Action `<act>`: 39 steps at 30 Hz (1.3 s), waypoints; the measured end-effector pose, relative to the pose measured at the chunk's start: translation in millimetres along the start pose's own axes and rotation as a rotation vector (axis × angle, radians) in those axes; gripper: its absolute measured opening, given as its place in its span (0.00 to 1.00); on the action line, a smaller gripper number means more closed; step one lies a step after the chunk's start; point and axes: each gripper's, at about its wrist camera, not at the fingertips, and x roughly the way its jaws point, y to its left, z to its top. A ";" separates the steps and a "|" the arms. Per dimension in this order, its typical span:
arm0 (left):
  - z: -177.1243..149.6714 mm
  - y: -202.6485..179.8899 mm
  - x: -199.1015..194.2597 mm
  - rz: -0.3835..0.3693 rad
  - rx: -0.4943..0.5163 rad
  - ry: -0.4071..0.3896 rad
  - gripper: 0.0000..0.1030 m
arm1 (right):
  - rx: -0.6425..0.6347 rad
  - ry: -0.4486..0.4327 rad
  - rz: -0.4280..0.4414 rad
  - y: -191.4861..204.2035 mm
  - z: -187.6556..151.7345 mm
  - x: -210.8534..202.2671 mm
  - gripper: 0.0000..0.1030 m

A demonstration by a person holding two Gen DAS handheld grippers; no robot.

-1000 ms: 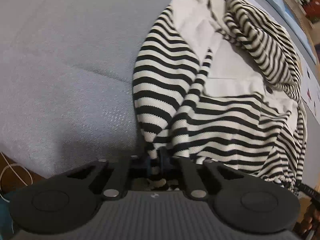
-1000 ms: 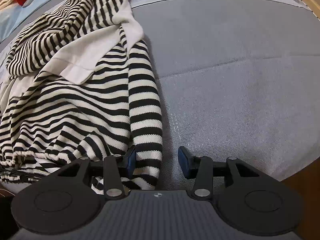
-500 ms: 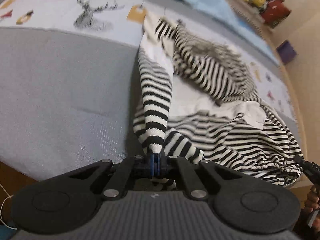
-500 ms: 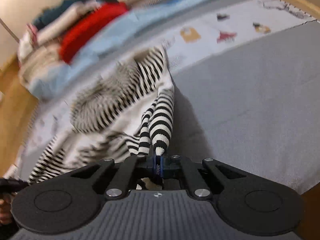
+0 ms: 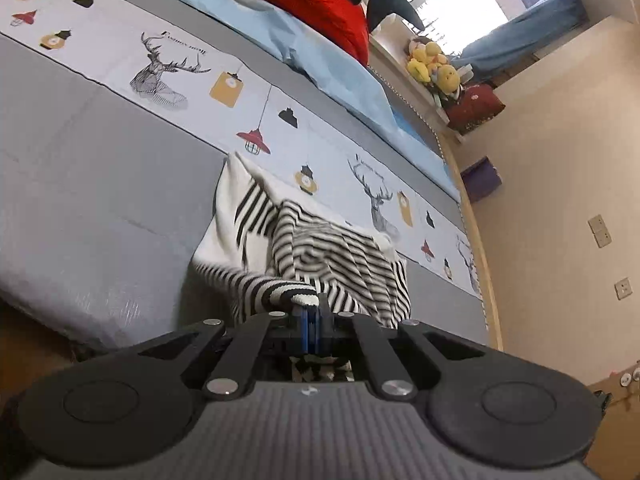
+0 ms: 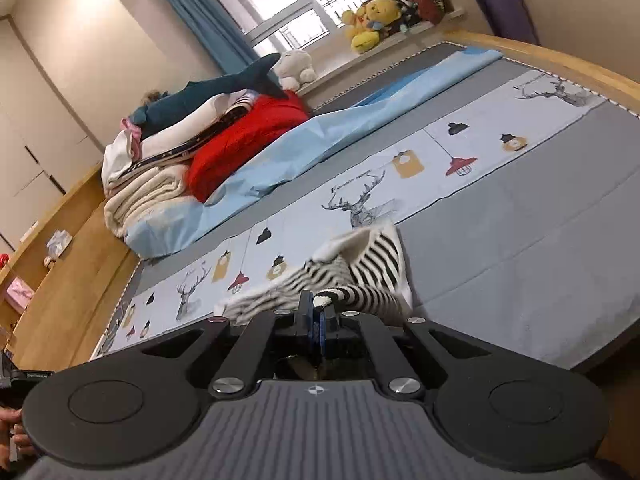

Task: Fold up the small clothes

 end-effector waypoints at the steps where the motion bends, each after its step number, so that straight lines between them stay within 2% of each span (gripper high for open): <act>1: 5.8 2.4 9.7 0.014 -0.009 0.002 0.03 | 0.000 0.002 -0.005 -2.9 2.8 6.9 0.02; 3: 21.7 6.2 36.3 0.025 -0.031 0.004 0.03 | 0.002 0.015 -0.041 -6.6 5.7 25.9 0.02; 7: 62.1 20.6 95.0 0.102 -0.039 -0.019 0.03 | 0.058 0.056 -0.104 -22.1 25.6 90.3 0.02; 9: 80.5 31.0 127.5 0.162 -0.070 -0.024 0.03 | 0.063 0.082 -0.140 -26.5 40.2 132.2 0.02; 11: 97.7 39.7 163.0 0.204 -0.059 -0.025 0.03 | 0.065 0.102 -0.183 -30.1 52.4 175.3 0.02; 14: 113.1 56.3 203.3 0.232 -0.097 -0.021 0.05 | 0.082 0.137 -0.238 -36.7 65.5 236.7 0.02; 15: 114.8 62.2 210.5 0.235 -0.131 -0.006 0.09 | 0.071 0.147 -0.259 -38.0 66.8 253.1 0.02; 17: 117.8 70.6 218.2 0.207 -0.206 0.029 0.34 | 0.033 0.168 -0.299 -42.2 63.5 280.7 0.08; 18: 119.2 71.4 217.2 0.185 -0.213 0.032 0.50 | 0.016 0.197 -0.329 -44.6 59.3 291.2 0.10; 19: 119.7 70.2 213.9 0.179 -0.208 0.018 0.53 | 0.029 0.223 -0.370 -47.2 57.5 297.2 0.14; 20: 120.7 68.5 209.8 0.177 -0.195 -0.001 0.54 | 0.058 0.216 -0.375 -48.8 58.2 296.8 0.15; 21: 121.5 67.6 205.0 0.168 -0.183 -0.013 0.54 | 0.098 0.193 -0.357 -50.0 61.1 292.7 0.16; 22: 120.5 65.6 200.3 0.150 -0.183 -0.019 0.54 | 0.132 0.150 -0.327 -49.8 64.5 284.7 0.21; 23: 119.3 65.4 197.4 0.123 -0.189 -0.025 0.54 | 0.140 0.114 -0.310 -47.8 66.5 278.0 0.30; 25: 116.2 60.5 193.3 0.076 -0.177 -0.029 0.54 | 0.119 0.063 -0.295 -42.7 66.5 266.1 0.40; 26: 114.1 55.8 192.9 0.064 -0.159 -0.026 0.54 | 0.109 0.053 -0.282 -40.4 64.6 262.4 0.42; 29: 106.5 37.3 205.5 0.055 -0.068 0.024 0.57 | 0.087 0.090 -0.219 -36.7 58.6 260.7 0.42; 31: 98.6 23.5 220.0 0.084 0.009 0.080 0.69 | 0.032 0.127 -0.201 -31.0 53.4 263.2 0.46; 33: 91.6 13.6 231.4 0.115 0.058 0.119 0.71 | -0.027 0.192 -0.197 -26.5 46.5 269.6 0.48; 39: 82.7 4.4 255.7 0.075 0.032 0.156 0.71 | -0.072 0.313 -0.163 -10.2 25.4 293.5 0.52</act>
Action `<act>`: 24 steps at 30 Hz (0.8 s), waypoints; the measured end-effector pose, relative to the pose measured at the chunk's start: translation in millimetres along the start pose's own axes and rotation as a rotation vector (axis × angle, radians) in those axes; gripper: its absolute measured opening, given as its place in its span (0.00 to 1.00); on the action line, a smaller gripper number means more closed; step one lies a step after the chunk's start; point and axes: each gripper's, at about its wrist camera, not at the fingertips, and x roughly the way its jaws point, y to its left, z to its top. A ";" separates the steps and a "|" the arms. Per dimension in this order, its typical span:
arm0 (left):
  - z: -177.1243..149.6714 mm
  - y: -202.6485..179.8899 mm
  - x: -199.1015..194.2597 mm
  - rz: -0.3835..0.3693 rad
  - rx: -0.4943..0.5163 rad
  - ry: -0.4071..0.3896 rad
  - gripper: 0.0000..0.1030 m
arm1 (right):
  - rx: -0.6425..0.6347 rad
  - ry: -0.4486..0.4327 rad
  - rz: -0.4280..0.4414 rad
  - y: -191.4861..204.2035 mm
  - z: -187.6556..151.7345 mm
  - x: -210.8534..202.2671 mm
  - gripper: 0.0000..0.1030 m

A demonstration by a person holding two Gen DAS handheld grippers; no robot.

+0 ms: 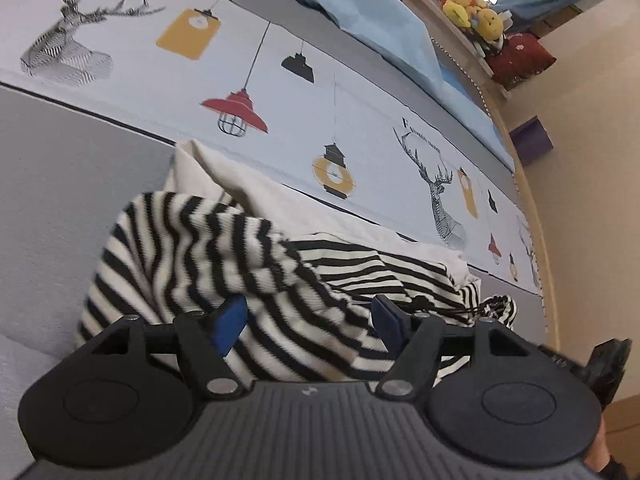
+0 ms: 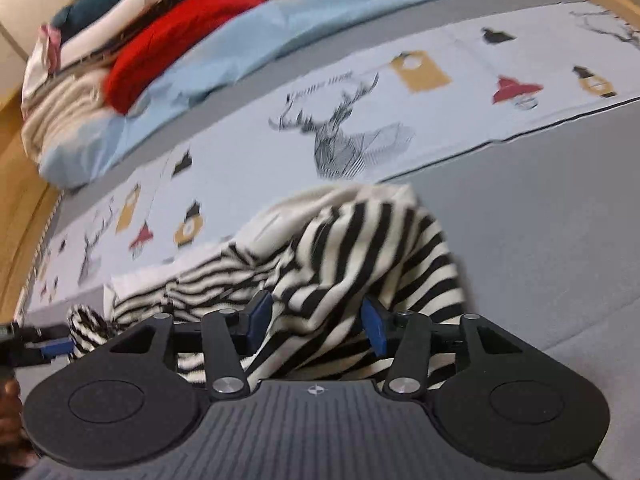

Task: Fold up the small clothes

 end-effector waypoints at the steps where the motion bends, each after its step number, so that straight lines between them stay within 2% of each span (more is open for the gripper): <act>1: 0.2 -1.1 3.9 0.001 -0.008 0.002 0.71 | -0.011 0.015 -0.003 3.8 -0.1 4.1 0.52; 3: 0.2 -5.2 11.8 0.029 -0.007 0.010 0.69 | -0.047 0.043 -0.024 11.8 -1.6 14.4 0.52; 5: 1.4 -7.9 19.8 0.111 0.014 0.016 0.47 | -0.066 0.050 -0.047 16.4 -1.5 21.6 0.51; 6: 2.7 -7.7 22.2 0.140 0.014 0.016 0.23 | -0.072 0.049 -0.056 17.1 -0.2 24.0 0.50; 7: 4.2 -6.4 23.5 0.154 0.005 0.011 0.12 | -0.078 0.041 -0.069 18.6 1.0 24.5 0.39; 8: 6.4 -5.2 22.1 0.158 -0.002 -0.009 0.12 | -0.087 0.031 -0.084 20.0 2.9 24.6 0.23; 10: 13.0 -5.5 15.7 0.153 -0.004 -0.060 0.07 | -0.085 -0.009 -0.094 22.1 8.7 22.4 0.08; 11: 16.4 -6.4 12.3 0.143 -0.008 -0.093 0.07 | -0.067 -0.034 -0.077 21.8 12.7 20.1 0.05; 13: 23.5 -8.3 4.8 0.118 -0.016 -0.161 0.06 | -0.023 -0.096 -0.048 21.4 21.1 14.5 0.04; 14: 26.8 -9.7 1.9 0.113 -0.016 -0.193 0.02 | -0.002 -0.136 -0.028 21.7 25.6 10.7 0.04; 18: 41.4 -14.1 -9.1 0.081 -0.039 -0.331 0.01 | 0.040 -0.282 0.011 23.8 43.3 1.2 0.03; 21: 49.7 -20.9 -5.8 0.086 -0.034 -0.374 0.01 | 0.070 -0.338 0.023 24.0 55.0 4.8 0.03; 24: 57.7 -23.3 -3.6 0.089 -0.035 -0.412 0.01 | 0.053 -0.348 -0.006 29.7 64.0 18.1 0.03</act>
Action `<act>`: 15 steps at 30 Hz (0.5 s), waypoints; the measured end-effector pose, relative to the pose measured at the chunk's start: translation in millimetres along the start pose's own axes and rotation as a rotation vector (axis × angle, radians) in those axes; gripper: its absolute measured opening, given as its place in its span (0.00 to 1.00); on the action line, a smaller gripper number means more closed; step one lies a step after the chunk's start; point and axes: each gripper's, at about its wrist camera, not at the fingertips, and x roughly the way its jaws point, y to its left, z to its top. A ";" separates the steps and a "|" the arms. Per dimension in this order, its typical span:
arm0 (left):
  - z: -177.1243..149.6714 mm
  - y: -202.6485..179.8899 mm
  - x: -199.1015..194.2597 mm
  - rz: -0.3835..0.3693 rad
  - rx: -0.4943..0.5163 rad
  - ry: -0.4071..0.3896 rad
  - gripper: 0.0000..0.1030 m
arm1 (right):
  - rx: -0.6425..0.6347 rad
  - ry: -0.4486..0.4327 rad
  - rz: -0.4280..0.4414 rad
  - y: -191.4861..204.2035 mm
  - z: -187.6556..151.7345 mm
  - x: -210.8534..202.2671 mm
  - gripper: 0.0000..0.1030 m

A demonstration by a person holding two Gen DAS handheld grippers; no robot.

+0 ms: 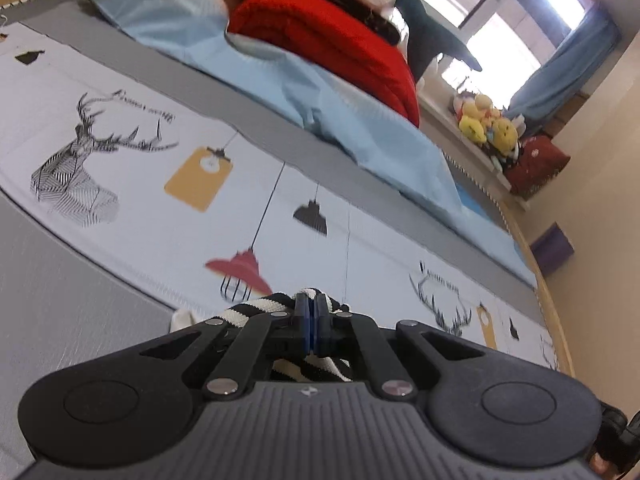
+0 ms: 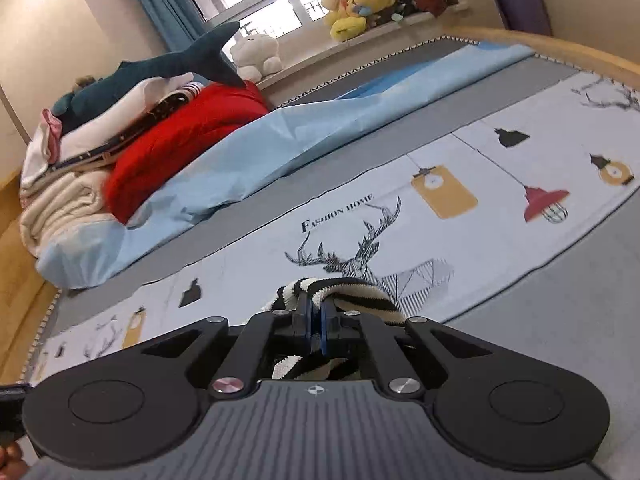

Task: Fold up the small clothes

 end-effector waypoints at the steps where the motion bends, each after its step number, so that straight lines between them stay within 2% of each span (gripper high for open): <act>1: 2.7 0.3 2.5 0.001 -0.004 -0.008 0.01 | -0.001 -0.004 -0.007 1.3 1.0 5.7 0.03; 3: 5.4 4.5 10.3 0.011 -0.012 -0.007 0.01 | 0.008 -0.013 -0.018 2.9 3.3 15.5 0.03; 5: 6.2 9.2 27.3 0.039 -0.025 0.041 0.02 | 0.007 -0.006 -0.028 4.7 3.3 26.7 0.04; 6: 5.1 13.1 37.2 0.050 -0.037 0.082 0.11 | 0.004 0.004 -0.042 5.5 2.4 33.9 0.05; 7: 3.7 17.6 49.3 0.051 -0.051 0.148 0.30 | -0.001 0.022 -0.056 6.0 0.5 41.5 0.10; 9: 0.8 29.5 63.8 0.036 -0.092 0.271 0.44 | -0.012 0.109 -0.085 2.3 -7.3 63.9 0.30; 10: 2.4 35.4 62.2 0.032 -0.114 0.282 0.44 | -0.013 0.169 -0.100 -1.5 -13.8 73.5 0.46; 12: 12.8 47.6 46.5 -0.009 -0.148 0.233 0.47 | 0.000 0.230 -0.158 -12.0 -22.3 80.7 0.47; 13: 19.7 54.6 36.4 -0.033 -0.156 0.193 0.53 | 0.013 0.231 -0.163 -16.2 -21.4 78.0 0.47; 15: 30.3 68.6 20.8 -0.034 -0.159 0.132 0.57 | 0.046 0.181 -0.126 -25.9 -11.0 62.0 0.47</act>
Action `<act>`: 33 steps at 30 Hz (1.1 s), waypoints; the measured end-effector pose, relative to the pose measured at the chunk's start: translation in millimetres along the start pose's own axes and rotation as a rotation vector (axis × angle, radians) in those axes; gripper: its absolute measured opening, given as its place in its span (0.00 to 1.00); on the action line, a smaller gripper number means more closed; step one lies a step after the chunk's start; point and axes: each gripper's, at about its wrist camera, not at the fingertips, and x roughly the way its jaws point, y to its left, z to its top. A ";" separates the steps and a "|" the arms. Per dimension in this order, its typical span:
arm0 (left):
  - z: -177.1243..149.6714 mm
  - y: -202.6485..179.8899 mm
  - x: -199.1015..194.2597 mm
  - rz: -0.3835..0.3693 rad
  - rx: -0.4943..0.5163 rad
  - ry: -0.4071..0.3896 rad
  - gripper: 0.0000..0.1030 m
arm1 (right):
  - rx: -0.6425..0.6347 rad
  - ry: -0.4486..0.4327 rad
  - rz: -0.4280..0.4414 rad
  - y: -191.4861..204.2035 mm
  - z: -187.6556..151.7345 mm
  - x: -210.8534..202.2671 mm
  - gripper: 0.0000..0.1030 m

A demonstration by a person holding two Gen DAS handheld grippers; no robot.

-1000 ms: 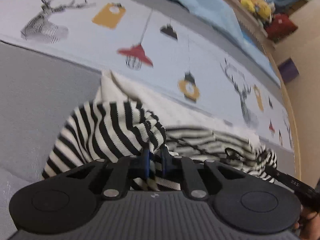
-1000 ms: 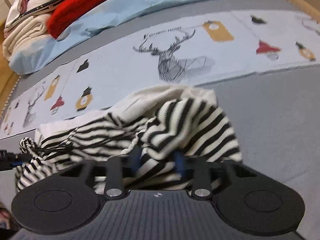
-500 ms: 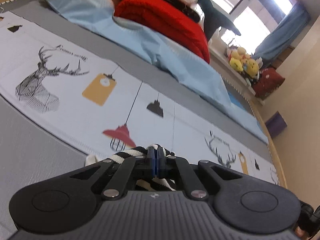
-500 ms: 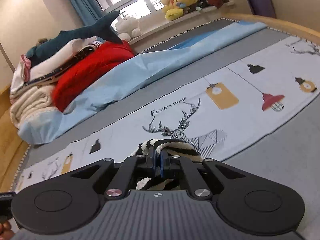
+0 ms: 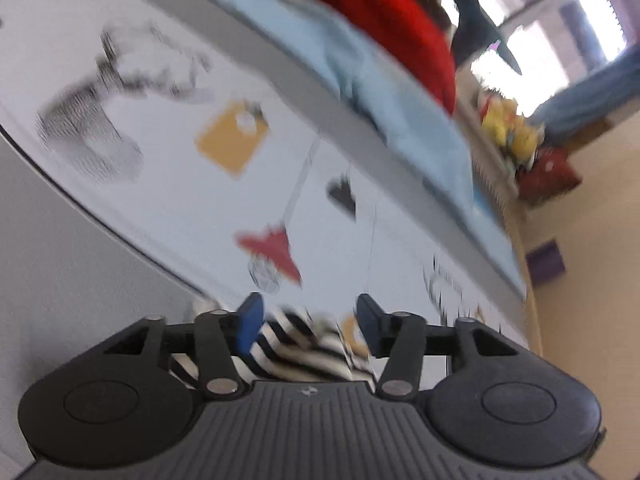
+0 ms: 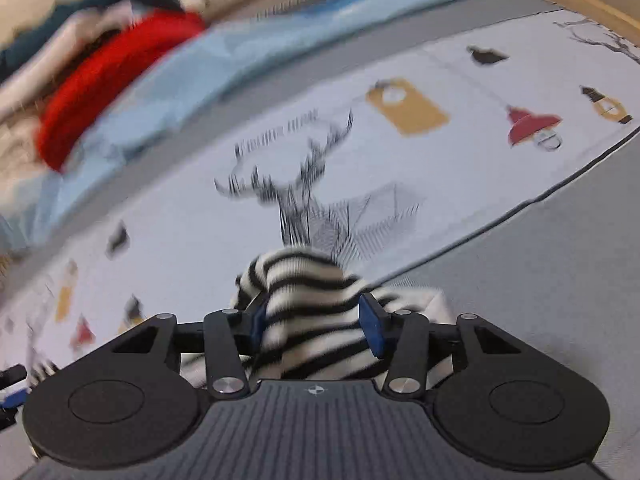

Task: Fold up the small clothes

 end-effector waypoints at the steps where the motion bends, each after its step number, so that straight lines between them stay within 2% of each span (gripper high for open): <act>1: 3.2 6.2 -4.6 0.015 0.004 -0.011 0.57 | -0.005 -0.029 0.017 -4.2 3.6 -8.4 0.48; 3: 4.7 16.2 -5.3 0.045 0.017 0.011 0.57 | -0.043 -0.068 0.026 -12.5 9.0 -20.3 0.52; 5: 1.9 18.6 1.6 0.047 0.068 0.070 0.57 | -0.050 -0.063 0.024 -23.1 11.0 -23.0 0.54; 8: -6.5 7.6 13.4 0.064 0.185 0.123 0.60 | -0.038 -0.029 0.016 -38.3 13.8 -18.7 0.54; 10: -15.2 -0.6 23.4 0.088 0.268 0.152 0.66 | -0.050 0.006 0.036 -42.1 13.5 -13.6 0.54; 12: -26.3 -3.8 32.7 0.134 0.334 0.155 0.66 | -0.095 0.048 0.045 -36.9 9.8 -2.5 0.54; 15: -33.8 -7.6 41.5 0.154 0.390 0.145 0.64 | -0.160 0.103 0.024 -24.4 -0.2 11.9 0.54; 17: -36.1 -11.5 44.9 0.155 0.421 0.134 0.56 | -0.224 0.098 -0.024 -15.7 -4.8 18.8 0.54; 18: -38.0 -13.1 46.4 0.149 0.443 0.138 0.40 | -0.243 0.095 -0.041 -12.8 -5.5 20.4 0.53; 19: -38.4 -16.1 48.0 0.143 0.465 0.145 0.21 | -0.258 0.090 -0.056 -10.3 -6.1 22.3 0.49; 20: -38.5 -19.7 49.5 0.151 0.496 0.143 0.13 | -0.264 0.086 -0.059 -9.0 -5.8 22.3 0.36; 21: -38.7 -21.8 49.5 0.169 0.524 0.132 0.04 | -0.271 0.082 -0.053 -7.7 -5.3 21.8 0.27; 22: -37.2 -24.0 47.8 0.191 0.543 0.107 0.04 | -0.280 0.079 -0.048 -6.8 -4.5 21.1 0.06; 23: -33.1 -25.2 42.4 0.219 0.545 0.052 0.03 | -0.292 0.066 -0.050 -5.6 -3.7 19.1 0.01; 24: -28.3 -25.6 36.7 0.236 0.529 0.000 0.03 | -0.282 0.041 -0.053 -6.1 -1.1 15.2 0.01; 26: -18.8 -21.3 28.8 0.261 0.465 -0.072 0.03 | -0.159 -0.047 -0.045 -15.6 12.5 2.3 0.00; 28: -21.0 -18.6 39.2 0.272 0.464 -0.027 0.04 | -0.058 -0.128 -0.049 -27.8 23.4 -9.9 0.00; 29: -26.3 -18.7 50.5 0.283 0.493 0.038 0.04 | -0.060 -0.125 -0.072 -29.8 23.5 -8.0 0.00; 30: -33.1 -19.1 62.1 0.316 0.529 0.105 0.09 | -0.085 -0.094 -0.101 -28.9 20.4 -0.9 0.00; 31: -38.8 -20.0 70.3 0.348 0.560 0.146 0.09 | -0.124 -0.058 -0.143 -26.7 15.0 7.6 0.00; 33: -43.8 -24.4 70.6 0.368 0.597 0.162 0.11 | -0.183 0.032 -0.218 -25.1 2.2 26.6 0.01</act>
